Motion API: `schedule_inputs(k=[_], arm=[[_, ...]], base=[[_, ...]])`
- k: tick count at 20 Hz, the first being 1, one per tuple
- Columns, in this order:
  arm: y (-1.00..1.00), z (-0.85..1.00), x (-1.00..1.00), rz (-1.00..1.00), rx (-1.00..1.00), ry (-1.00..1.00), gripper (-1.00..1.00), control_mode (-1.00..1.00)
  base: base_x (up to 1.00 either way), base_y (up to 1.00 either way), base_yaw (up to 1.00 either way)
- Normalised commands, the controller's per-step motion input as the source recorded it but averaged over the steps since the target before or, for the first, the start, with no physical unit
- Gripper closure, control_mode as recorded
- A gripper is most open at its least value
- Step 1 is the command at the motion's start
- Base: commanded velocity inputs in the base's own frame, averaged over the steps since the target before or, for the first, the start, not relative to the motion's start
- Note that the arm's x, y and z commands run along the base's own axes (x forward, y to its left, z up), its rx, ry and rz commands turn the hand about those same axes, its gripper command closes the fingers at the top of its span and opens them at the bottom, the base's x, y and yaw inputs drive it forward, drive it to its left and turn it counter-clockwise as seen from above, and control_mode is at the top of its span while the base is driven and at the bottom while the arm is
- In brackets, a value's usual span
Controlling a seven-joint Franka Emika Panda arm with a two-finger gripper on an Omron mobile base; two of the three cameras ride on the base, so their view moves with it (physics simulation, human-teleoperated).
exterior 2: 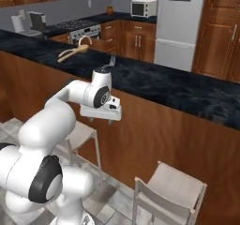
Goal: Pick up the metallic utensils from the counter and place them in the open drawer. Make sure not to pick up any wooden utensils.
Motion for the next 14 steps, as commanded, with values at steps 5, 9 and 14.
schedule_inputs(k=[5,9,14], arm=[[0.0,0.0,0.0,0.0,0.0,0.0,-1.0,1.0],[0.0,0.0,0.0,0.0,0.0,0.0,-1.0,1.0],[0.0,0.0,0.0,0.0,0.0,0.0,-1.0,1.0]], base=[[0.31,0.78,-0.26],[0.28,0.61,-0.26],[0.21,0.35,-0.23]])
